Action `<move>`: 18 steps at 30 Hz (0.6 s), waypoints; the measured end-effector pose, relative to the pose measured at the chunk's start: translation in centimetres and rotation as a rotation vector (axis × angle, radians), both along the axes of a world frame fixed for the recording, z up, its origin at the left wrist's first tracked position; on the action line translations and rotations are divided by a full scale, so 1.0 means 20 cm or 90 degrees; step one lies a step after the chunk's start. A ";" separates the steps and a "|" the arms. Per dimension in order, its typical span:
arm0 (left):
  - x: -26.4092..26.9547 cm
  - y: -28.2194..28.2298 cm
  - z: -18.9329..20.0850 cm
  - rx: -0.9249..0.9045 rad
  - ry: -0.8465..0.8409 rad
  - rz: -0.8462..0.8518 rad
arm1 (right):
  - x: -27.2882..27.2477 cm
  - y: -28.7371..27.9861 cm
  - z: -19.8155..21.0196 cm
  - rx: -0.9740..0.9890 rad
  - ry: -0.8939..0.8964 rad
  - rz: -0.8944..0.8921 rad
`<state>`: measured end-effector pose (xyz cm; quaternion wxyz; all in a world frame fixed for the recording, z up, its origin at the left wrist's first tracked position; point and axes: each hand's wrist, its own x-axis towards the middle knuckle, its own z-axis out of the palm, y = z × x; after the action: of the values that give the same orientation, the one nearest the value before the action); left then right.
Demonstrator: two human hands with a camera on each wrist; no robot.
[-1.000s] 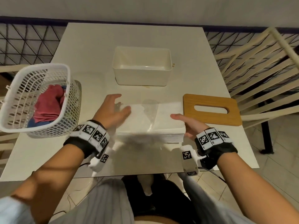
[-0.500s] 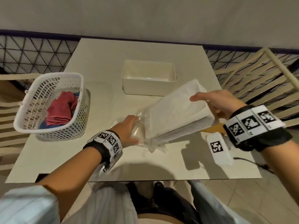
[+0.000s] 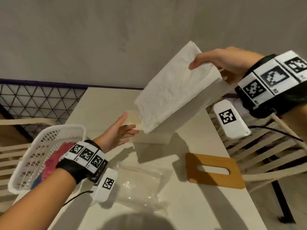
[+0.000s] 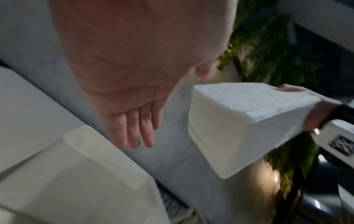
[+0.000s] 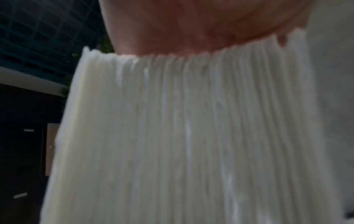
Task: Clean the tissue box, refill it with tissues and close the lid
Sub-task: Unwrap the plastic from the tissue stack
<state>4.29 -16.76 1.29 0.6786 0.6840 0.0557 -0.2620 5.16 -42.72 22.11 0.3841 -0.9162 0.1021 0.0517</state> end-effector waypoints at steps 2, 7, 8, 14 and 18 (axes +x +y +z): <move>0.13 0.00 0.04 -0.121 0.051 0.088 | 0.07 0.04 0.08 0.067 -0.002 0.032; 0.32 -0.06 0.12 -0.328 0.083 0.114 | 0.27 0.05 0.05 0.355 0.096 0.111; 0.35 -0.06 0.14 -0.347 0.081 0.107 | 0.32 0.03 0.00 0.377 0.106 0.110; 0.56 0.00 0.24 -0.283 0.060 0.145 | 0.58 -0.05 -0.47 0.390 0.115 -0.006; 0.69 0.05 0.17 -0.089 0.040 0.069 | 0.63 0.01 -0.78 0.481 0.157 -0.094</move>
<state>17.99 -15.85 4.72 0.7357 0.6224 0.0956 -0.2493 17.85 -42.48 6.42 0.6814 -0.6877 0.1869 0.1670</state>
